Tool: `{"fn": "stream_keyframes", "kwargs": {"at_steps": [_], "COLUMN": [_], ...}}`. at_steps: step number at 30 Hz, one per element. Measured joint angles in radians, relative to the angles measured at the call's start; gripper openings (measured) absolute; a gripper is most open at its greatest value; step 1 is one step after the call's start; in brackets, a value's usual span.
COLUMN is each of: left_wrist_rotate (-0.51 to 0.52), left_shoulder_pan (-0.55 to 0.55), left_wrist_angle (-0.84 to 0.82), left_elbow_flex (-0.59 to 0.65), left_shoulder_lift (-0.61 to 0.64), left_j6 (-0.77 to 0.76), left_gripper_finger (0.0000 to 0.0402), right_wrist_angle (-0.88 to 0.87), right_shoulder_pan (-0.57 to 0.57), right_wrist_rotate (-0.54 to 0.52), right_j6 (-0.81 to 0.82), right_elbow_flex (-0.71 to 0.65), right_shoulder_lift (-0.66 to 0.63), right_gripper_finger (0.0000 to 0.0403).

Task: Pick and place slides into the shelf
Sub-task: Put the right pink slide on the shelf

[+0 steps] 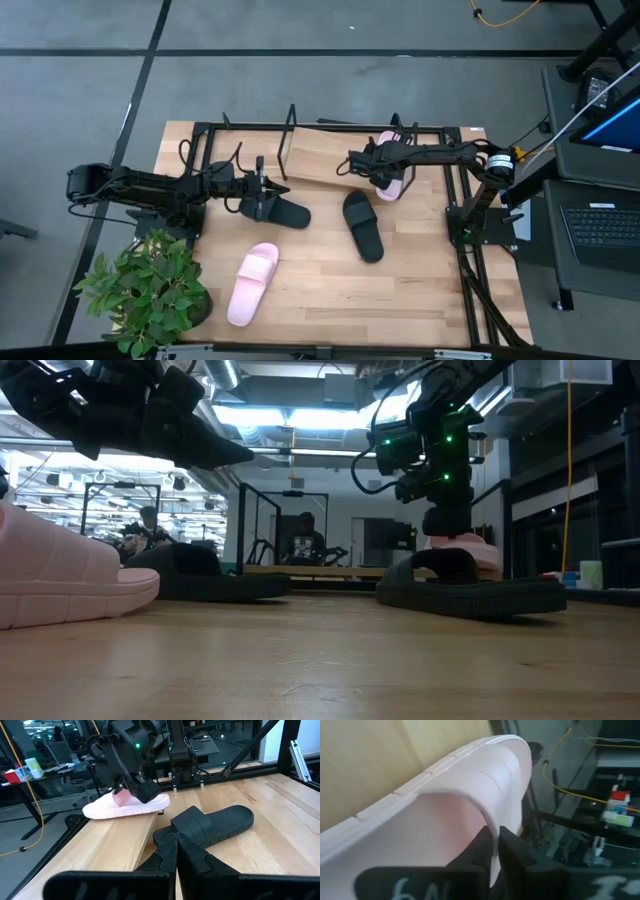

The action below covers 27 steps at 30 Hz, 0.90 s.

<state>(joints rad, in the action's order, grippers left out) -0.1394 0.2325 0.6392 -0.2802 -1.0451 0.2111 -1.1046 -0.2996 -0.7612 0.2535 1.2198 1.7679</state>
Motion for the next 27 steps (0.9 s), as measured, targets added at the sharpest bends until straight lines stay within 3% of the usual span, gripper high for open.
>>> {"fn": "stream_keyframes", "kwargs": {"at_steps": [8,27], "left_wrist_rotate": [0.0,0.0], "left_shoulder_pan": [0.0,0.0], "left_wrist_angle": [0.0,0.0], "left_elbow_flex": [0.0,0.0], "left_shoulder_lift": [0.0,0.0], "left_j6": [-0.001,-0.001], "left_gripper_finger": [0.0,0.0], "right_wrist_angle": [-0.006,0.01], "right_shoulder_pan": [-0.015,-0.017], "right_wrist_rotate": [0.016,0.046], "right_j6": [0.0,0.0], "right_elbow_flex": [0.0,0.0], "right_shoulder_lift": [0.0,0.0], "right_gripper_finger": [0.0093,0.0101]}}
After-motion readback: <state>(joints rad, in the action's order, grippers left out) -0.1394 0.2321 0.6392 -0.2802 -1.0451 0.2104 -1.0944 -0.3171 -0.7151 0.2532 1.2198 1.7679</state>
